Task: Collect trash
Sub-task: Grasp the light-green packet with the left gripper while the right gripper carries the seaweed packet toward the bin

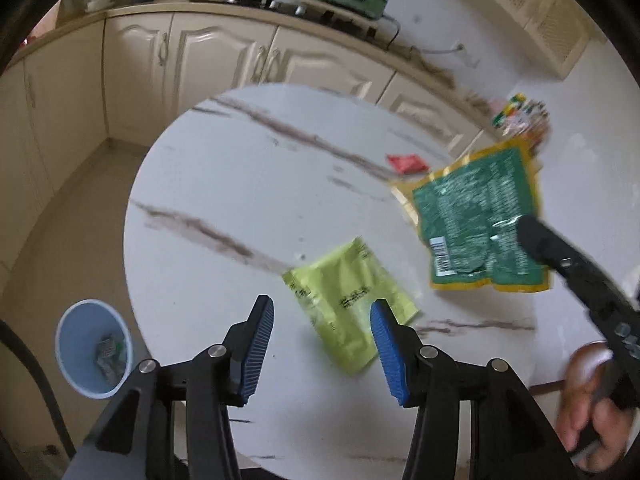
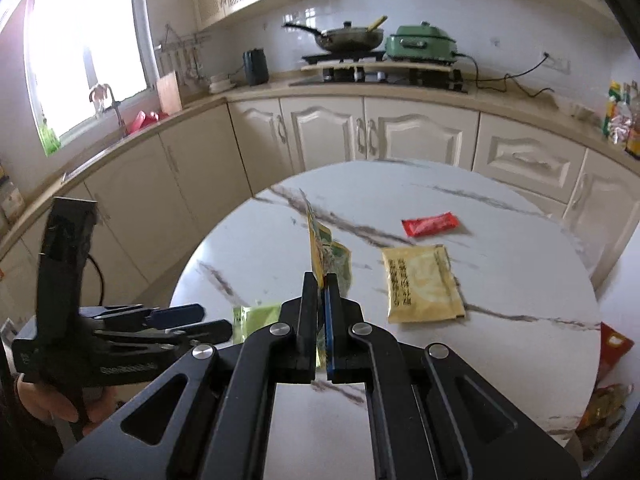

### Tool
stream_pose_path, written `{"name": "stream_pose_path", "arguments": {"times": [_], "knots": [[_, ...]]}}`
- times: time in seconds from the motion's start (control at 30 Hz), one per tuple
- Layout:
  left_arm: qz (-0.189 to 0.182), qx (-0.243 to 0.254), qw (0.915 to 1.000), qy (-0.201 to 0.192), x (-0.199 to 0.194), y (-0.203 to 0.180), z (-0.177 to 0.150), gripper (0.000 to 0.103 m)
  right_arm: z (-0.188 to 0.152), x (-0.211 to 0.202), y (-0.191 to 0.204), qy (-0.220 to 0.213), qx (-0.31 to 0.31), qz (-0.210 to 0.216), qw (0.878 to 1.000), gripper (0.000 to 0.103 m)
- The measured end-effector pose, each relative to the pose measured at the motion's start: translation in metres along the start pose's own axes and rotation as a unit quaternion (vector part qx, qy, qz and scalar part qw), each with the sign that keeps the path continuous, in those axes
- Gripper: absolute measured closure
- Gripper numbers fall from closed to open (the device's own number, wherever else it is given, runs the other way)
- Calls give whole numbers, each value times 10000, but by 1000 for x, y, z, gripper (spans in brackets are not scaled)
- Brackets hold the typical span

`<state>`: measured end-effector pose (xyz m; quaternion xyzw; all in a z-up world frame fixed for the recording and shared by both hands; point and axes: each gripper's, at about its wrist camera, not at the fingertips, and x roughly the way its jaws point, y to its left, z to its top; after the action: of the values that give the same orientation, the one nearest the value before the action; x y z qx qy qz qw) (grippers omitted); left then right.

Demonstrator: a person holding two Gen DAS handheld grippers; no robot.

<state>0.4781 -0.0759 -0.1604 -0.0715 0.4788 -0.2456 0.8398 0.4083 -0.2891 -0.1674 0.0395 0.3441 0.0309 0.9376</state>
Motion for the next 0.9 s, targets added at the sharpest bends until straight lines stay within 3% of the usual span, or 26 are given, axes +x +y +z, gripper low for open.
{"name": "stream_pose_path", "arguments": {"times": [0.13, 0.2, 0.47, 0.53, 0.6, 0.7, 0.77, 0.83, 0.9], "knots": [[85, 218, 9995, 195, 15, -18, -2, 54, -9, 2, -5, 59, 27, -44, 10000, 99], [158, 371, 9990, 175, 17, -28, 0, 41, -13, 2, -12, 95, 78, -36, 9999, 99], [539, 522, 9971, 122, 40, -60, 9, 29, -27, 9, -33, 155, 338, 138, 9992, 99], [824, 759, 9936, 131, 52, -76, 3, 28, -29, 9, -34, 140, 378, 211, 9990, 99], [1263, 1204, 9845, 177, 61, -88, -2, 25, -30, 8, -34, 132, 406, 239, 9988, 99], [1281, 1239, 9839, 143, 66, -96, -4, 25, -30, 7, -38, 112, 457, 279, 9985, 99], [1240, 1258, 9842, 147, 68, -99, -3, 27, -31, 7, -39, 91, 496, 300, 9983, 99], [1157, 1332, 9843, 99, 68, -103, -3, 42, -31, 7, -42, 83, 535, 329, 9980, 99], [1016, 1327, 9859, 77, 68, -103, -2, 83, -30, 7, -42, 79, 540, 337, 9979, 99]]}}
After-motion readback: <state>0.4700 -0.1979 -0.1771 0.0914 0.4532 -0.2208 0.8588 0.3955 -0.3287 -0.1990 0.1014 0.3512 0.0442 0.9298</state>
